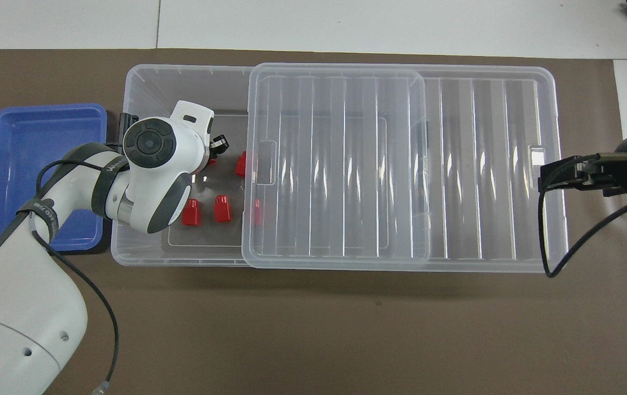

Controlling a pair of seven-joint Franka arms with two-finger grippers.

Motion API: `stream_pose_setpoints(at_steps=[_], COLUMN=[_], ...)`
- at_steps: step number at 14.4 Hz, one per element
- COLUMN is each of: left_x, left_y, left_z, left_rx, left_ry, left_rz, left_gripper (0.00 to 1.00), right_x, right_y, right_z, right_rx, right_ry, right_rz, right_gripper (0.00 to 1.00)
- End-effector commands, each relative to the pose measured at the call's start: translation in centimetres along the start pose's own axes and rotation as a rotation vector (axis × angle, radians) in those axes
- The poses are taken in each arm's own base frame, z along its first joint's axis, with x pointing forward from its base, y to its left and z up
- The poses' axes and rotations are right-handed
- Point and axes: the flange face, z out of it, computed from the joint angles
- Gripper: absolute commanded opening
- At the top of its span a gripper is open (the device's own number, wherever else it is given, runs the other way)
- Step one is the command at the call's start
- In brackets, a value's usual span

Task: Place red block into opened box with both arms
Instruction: 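Carry the red block into the open box with the left gripper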

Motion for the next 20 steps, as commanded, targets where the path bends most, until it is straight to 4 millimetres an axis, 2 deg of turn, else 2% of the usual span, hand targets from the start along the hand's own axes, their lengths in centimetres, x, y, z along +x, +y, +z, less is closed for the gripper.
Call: stream_pose_setpoints(at_steps=[1,7,8,9,10,12,13,14,15,16,19,20], left_x=[-0.4,-0.6,-0.6,-0.5,-0.6,-0.6,-0.6,-0.5,-0.5,-0.4,0.2,0.5], left_y=[-0.5,-0.7,-0.7,-0.7,-0.8,-0.8,-0.8,-0.7,-0.7,-0.7,-0.5,-0.2], left_z=[0.7,1.1,1.1,1.1,1.1,1.1,1.1,1.1,1.0,0.9,0.2,-0.4], left_rx=[0.002,-0.003,-0.003,-0.003,-0.001,0.0,0.0,0.0,0.003,0.006,0.036,0.048], left_ry=[0.02,0.021,0.022,0.022,0.021,0.02,0.02,0.02,0.019,0.018,0.003,-0.003], left_rz=[-0.003,-0.002,-0.001,-0.002,-0.002,-0.002,-0.002,-0.002,-0.001,-0.002,-0.004,-0.007], left_gripper=[0.0,0.02,0.16,0.4,0.52,0.66,0.69,0.72,0.72,0.72,0.72,0.72], right_x=[-0.4,-0.5,-0.5,-0.6,-0.5,-0.6,-0.6,-0.6,-0.4,-0.2,0.9,1.1], right_y=[0.0,-0.2,-0.2,-0.2,-0.1,0.0,0.2,0.4,0.9,1.1,3.5,3.8], right_z=[-0.3,-0.3,-0.3,-0.3,-0.2,-0.2,0.1,0.2,0.3,0.6,2.0,2.6], right_rx=[0.013,0.013,0.012,0.011,0.012,0.01,0.01,0.011,0.013,0.011,0.019,0.02], right_ry=[-0.004,-0.008,-0.011,-0.015,-0.012,-0.009,-0.012,-0.004,0.006,0.016,0.06,0.07], right_rz=[-0.009,-0.013,-0.013,-0.013,-0.013,-0.009,-0.008,-0.005,0.009,0.019,0.06,0.063], right_gripper=[1.0,1.0,1.0,1.0,1.0,1.0,0.94,0.74,0.17,0.0,0.0,0.0])
